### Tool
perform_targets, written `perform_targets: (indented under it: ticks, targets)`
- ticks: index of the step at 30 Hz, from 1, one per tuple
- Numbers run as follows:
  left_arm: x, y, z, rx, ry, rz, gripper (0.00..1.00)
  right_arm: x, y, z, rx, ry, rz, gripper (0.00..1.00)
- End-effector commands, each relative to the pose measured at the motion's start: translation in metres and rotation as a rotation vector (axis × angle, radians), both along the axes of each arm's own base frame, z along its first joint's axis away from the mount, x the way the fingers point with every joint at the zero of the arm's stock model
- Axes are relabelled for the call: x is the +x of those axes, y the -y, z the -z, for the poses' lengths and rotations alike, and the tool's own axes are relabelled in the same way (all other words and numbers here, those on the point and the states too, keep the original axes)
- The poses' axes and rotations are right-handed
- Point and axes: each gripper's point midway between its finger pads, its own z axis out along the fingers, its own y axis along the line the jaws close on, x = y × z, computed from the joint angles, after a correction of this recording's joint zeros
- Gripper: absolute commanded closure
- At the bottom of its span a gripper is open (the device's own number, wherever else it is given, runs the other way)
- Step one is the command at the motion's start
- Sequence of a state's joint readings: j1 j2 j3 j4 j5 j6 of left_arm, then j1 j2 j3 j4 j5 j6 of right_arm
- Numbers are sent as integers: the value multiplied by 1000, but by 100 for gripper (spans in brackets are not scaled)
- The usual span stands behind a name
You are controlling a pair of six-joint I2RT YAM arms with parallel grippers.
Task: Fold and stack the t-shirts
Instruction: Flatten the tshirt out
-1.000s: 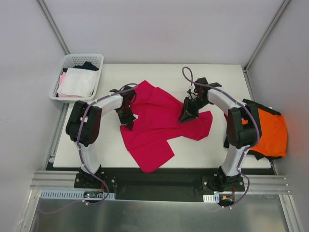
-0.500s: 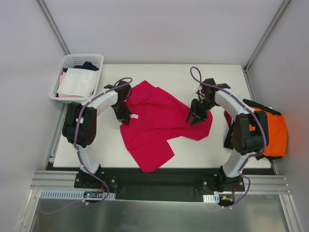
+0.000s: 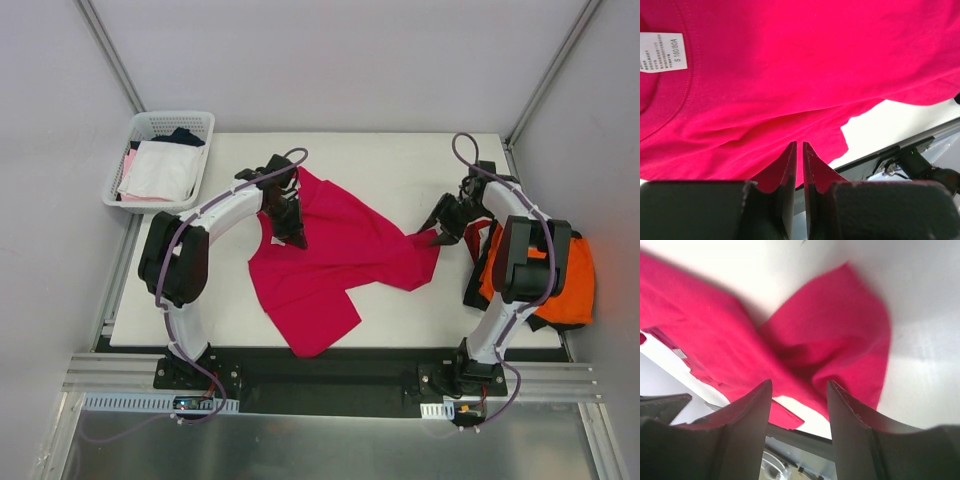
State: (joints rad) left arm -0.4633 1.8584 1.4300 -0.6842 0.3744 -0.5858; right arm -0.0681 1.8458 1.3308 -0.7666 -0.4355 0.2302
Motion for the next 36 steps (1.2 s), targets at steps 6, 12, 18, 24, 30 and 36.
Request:
perform_targets:
  ticks: [6, 12, 18, 24, 30, 36]
  targets:
    - [-11, -3, 1, -17, -4, 99, 90, 64, 27, 1, 46, 87, 110, 48]
    - [-16, -12, 4, 23, -1, 130, 90, 78, 22, 16, 94, 76, 128, 49]
    - [-19, -19, 6, 53, 0, 149, 90, 76, 5, 25, 135, 67, 103, 49]
    - [-17, -22, 6, 60, 2, 150, 90, 65, -6, 12, 123, 86, 86, 49]
    - [-11, -21, 4, 55, 11, 146, 90, 59, -11, 3, 136, 86, 72, 49]
    - [-9, -19, 4, 54, 4, 139, 90, 47, -18, 12, 145, 60, 45, 50]
